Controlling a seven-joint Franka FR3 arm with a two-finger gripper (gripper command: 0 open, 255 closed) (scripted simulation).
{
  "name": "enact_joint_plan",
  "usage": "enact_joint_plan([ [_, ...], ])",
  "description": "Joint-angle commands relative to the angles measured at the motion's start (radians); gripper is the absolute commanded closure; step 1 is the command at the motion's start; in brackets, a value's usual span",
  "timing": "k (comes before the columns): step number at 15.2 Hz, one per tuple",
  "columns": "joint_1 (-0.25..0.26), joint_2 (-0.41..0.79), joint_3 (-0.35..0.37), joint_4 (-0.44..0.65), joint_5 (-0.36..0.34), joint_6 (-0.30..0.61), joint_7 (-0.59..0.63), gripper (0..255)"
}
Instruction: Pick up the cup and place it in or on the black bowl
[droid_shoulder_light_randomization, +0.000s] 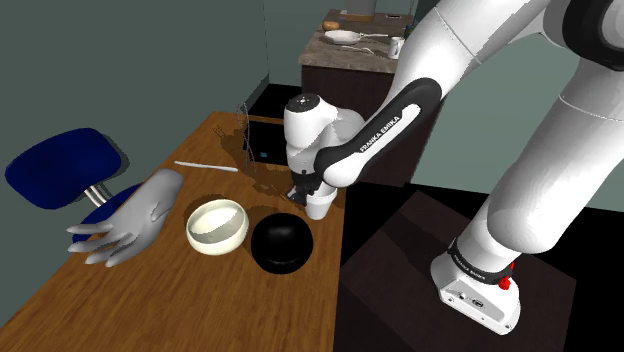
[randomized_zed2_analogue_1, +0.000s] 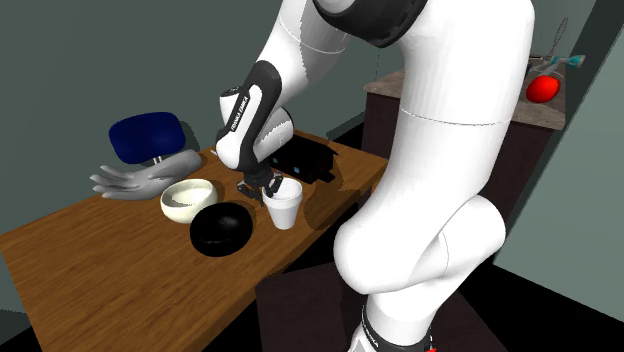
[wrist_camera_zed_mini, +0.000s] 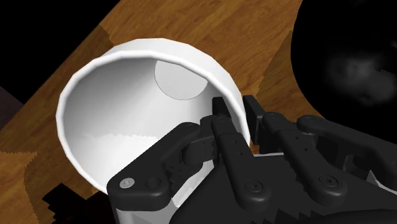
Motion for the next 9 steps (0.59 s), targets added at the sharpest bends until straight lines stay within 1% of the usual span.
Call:
enact_joint_plan([
  [1,0.000,0.001,0.000,-0.001,0.000,0.000,0.000,255],
  [5,0.000,0.001,0.000,-0.001,0.000,0.000,0.000,255],
  [9,0.001,-0.051,0.005,0.007,0.048,-0.051,-0.040,255],
])
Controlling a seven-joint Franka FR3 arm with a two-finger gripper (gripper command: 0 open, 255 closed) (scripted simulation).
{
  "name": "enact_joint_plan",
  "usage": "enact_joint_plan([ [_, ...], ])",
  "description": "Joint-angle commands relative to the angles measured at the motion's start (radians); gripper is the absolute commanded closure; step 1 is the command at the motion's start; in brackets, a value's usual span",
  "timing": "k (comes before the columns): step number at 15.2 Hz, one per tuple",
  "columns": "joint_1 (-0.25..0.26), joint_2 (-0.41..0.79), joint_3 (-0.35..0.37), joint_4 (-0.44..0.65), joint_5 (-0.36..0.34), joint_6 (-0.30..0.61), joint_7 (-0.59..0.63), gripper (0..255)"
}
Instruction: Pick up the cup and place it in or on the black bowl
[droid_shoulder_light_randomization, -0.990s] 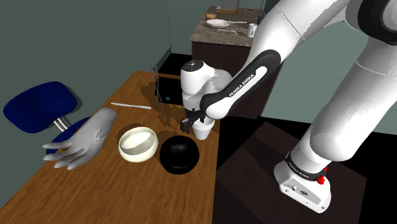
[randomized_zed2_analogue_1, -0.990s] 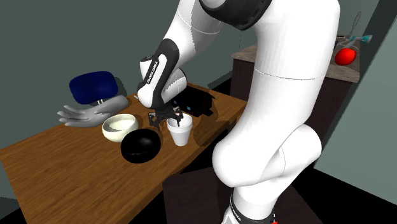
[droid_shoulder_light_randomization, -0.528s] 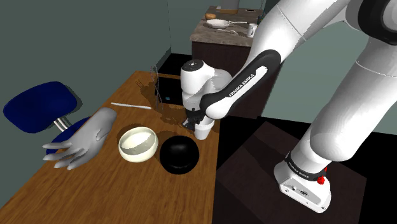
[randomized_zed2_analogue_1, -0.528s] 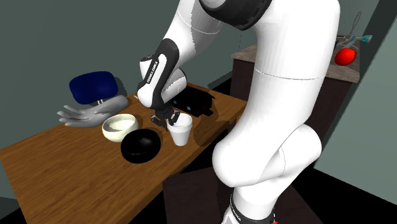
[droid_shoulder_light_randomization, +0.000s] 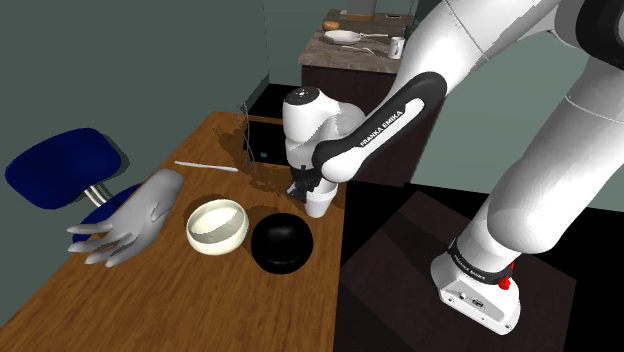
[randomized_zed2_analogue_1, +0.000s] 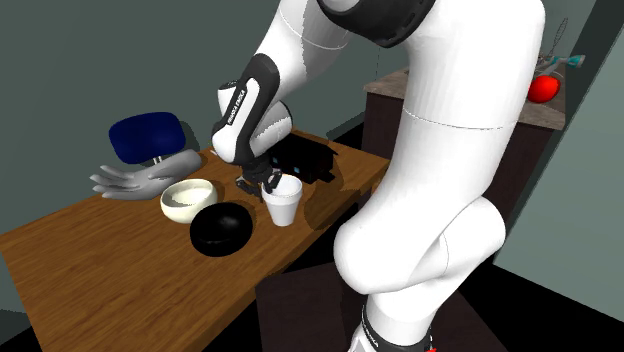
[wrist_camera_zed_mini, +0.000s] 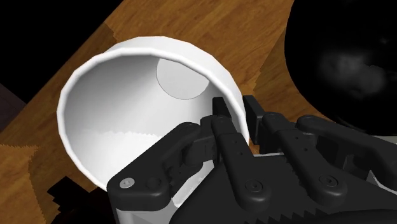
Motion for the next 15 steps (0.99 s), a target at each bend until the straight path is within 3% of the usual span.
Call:
enact_joint_plan([
  [1,0.000,-0.030,0.001,0.000,0.025,-0.025,-0.023,255],
  [15,0.014,-0.175,-0.009,0.064,0.130,-0.217,-0.117,255],
])
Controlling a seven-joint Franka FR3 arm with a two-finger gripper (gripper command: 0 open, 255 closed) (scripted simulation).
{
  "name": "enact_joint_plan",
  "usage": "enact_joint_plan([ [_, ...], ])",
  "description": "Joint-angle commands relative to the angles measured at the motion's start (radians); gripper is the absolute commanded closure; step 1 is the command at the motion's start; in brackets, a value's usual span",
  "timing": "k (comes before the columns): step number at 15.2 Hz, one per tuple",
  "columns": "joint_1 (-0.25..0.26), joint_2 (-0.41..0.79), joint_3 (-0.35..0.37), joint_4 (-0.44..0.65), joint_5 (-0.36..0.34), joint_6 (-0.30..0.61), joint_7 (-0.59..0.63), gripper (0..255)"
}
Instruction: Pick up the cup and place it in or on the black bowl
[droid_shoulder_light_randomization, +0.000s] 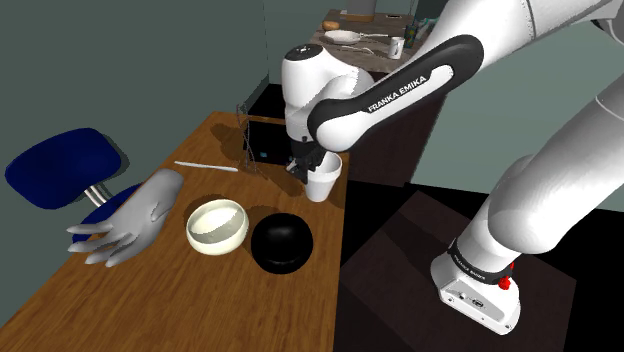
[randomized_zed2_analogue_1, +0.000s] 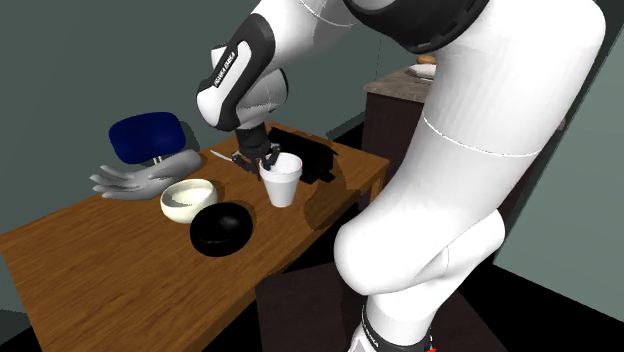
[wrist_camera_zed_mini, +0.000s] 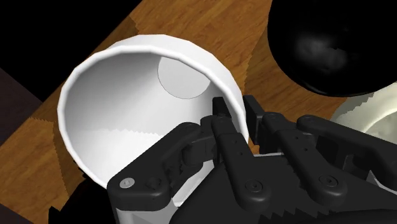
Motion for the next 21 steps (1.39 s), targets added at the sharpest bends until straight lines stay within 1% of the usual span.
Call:
enact_joint_plan([
  [1,0.002,-0.020,-0.002,0.011,0.011,-0.029,-0.010,255],
  [14,0.010,-0.102,-0.019,0.108,0.051,-0.201,-0.057,255],
  [21,0.071,-0.037,0.095,0.236,0.050,-0.283,0.118,255],
])
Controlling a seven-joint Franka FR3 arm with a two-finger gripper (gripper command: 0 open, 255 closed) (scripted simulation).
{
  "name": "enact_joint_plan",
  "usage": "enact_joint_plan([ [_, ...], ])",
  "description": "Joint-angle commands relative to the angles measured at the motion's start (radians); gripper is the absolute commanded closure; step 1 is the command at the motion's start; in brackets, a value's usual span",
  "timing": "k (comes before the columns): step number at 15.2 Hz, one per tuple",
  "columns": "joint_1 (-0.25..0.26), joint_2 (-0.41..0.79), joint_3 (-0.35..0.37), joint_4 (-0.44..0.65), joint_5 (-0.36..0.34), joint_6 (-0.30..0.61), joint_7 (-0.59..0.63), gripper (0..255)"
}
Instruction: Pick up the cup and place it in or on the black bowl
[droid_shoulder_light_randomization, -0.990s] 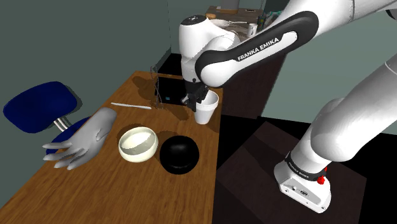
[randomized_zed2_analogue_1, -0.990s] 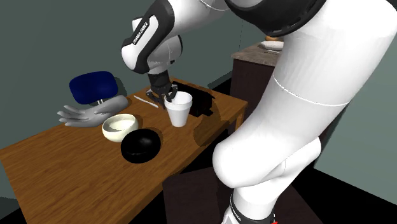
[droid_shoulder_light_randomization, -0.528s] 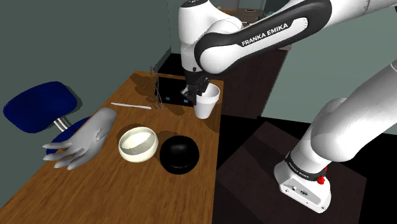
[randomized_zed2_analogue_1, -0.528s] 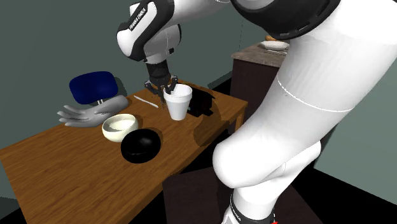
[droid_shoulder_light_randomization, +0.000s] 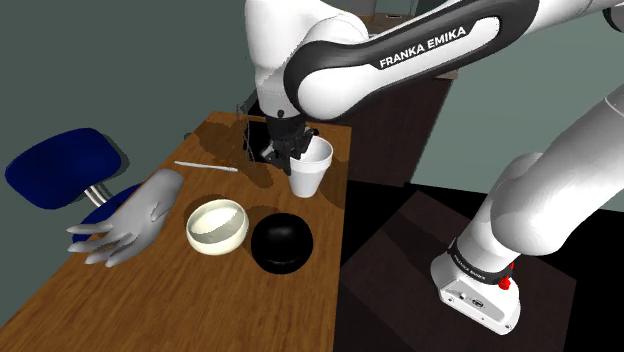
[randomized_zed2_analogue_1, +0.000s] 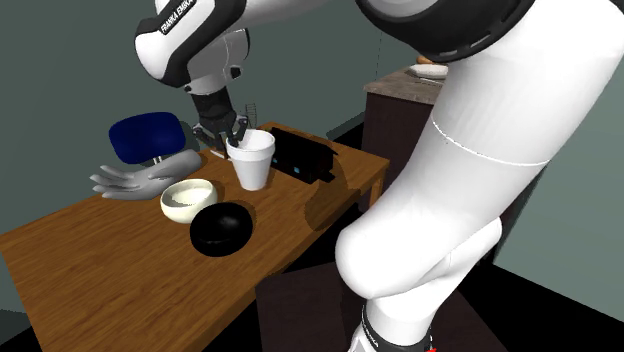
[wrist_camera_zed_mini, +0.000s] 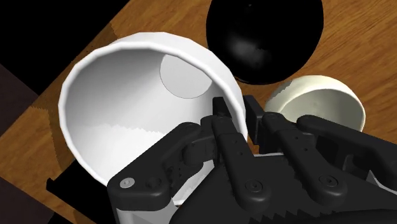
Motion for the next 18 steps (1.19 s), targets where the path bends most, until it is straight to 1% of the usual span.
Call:
enact_joint_plan([
  [1,0.016,0.026,0.031,0.043,-0.005,-0.023,0.052,255],
  [8,0.078,0.160,0.139,0.232,-0.060,-0.115,0.241,255],
  [18,0.081,0.202,0.142,0.137,-0.092,0.012,0.276,255],
])
